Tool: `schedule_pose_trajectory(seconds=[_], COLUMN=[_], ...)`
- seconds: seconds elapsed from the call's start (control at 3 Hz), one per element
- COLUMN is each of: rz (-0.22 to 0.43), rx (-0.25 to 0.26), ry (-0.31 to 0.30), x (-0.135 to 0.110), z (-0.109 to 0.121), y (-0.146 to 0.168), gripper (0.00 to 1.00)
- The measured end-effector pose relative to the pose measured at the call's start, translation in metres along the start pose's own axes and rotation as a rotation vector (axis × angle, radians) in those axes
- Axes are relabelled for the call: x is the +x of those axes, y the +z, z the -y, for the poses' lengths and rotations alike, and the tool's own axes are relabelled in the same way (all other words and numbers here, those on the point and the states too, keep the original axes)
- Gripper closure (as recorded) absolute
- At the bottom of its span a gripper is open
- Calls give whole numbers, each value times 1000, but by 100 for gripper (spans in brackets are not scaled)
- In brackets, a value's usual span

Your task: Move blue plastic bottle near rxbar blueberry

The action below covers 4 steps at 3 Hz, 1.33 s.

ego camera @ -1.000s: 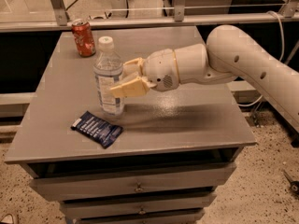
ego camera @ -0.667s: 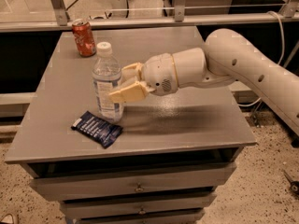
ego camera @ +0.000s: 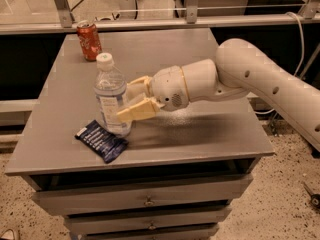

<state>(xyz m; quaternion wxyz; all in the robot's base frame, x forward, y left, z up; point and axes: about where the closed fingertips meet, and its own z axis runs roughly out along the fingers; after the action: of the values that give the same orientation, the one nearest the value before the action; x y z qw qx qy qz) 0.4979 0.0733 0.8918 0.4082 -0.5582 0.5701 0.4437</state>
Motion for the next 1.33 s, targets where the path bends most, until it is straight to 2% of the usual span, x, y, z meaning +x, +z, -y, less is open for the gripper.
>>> schedule_pose_trajectory(seconds=[0.33, 0.67, 1.0, 1.33], rz=[-9, -40, -51, 28], rx=[-1, 81, 187, 338], ry=[-3, -37, -72, -139], x=[3, -6, -18, -48], z=[-3, 1, 5, 9], y=[-2, -43, -97, -156], gripper=[0, 0, 0, 0])
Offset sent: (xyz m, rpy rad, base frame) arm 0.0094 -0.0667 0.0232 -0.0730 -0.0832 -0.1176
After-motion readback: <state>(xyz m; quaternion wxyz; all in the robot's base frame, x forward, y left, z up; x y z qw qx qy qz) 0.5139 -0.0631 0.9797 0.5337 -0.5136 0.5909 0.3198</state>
